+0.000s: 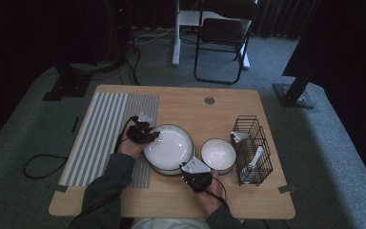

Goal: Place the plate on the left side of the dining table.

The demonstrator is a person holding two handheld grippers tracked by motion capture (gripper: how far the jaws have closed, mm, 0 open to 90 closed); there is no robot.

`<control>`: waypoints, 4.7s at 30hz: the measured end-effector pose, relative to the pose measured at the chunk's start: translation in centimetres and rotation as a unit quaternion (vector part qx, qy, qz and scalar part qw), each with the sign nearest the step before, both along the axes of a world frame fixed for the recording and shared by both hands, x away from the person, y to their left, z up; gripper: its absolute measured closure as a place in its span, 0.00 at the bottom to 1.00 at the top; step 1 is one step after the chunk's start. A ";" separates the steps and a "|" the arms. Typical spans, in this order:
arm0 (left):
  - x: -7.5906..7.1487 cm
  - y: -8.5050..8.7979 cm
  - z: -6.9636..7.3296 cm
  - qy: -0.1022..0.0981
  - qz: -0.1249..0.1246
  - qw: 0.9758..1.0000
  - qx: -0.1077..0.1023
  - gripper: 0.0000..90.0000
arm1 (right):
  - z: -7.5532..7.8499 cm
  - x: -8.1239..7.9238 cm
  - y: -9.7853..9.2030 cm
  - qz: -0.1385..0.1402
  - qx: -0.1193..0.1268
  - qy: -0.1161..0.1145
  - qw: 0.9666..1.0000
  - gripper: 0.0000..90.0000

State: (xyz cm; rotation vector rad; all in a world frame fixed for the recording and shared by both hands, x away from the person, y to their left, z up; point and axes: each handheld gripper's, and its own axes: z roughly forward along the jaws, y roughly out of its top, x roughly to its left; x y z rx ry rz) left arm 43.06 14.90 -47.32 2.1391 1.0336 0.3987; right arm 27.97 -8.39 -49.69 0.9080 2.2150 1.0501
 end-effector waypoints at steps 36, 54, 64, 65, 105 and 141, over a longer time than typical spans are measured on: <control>0.9 2.0 -0.3 0.104 -0.002 0.992 -0.077 0.72 | -0.2 0.1 0.5 -0.012 -0.020 -0.019 1.000 0.99; -0.3 2.3 1.9 0.067 -0.011 0.992 -0.108 0.89 | -0.8 0.1 0.6 -0.023 -0.032 -0.029 0.999 1.00; -0.5 1.9 2.6 0.061 -0.006 0.990 -0.129 0.93 | -0.6 -0.1 0.6 -0.014 -0.027 -0.033 0.999 0.95; -0.5 1.9 2.6 0.060 -0.003 0.989 -0.132 0.94 | -0.4 -0.2 0.5 -0.013 -0.025 -0.035 0.999 0.94; -0.3 6.2 6.6 0.008 0.058 0.980 -0.192 0.93 | -1.2 -3.3 -2.2 0.037 -0.024 -0.007 0.999 0.60; 0.8 12.9 5.8 -0.020 0.188 0.963 -0.192 0.93 | -2.6 -2.7 -2.7 0.053 -0.017 0.045 0.997 0.55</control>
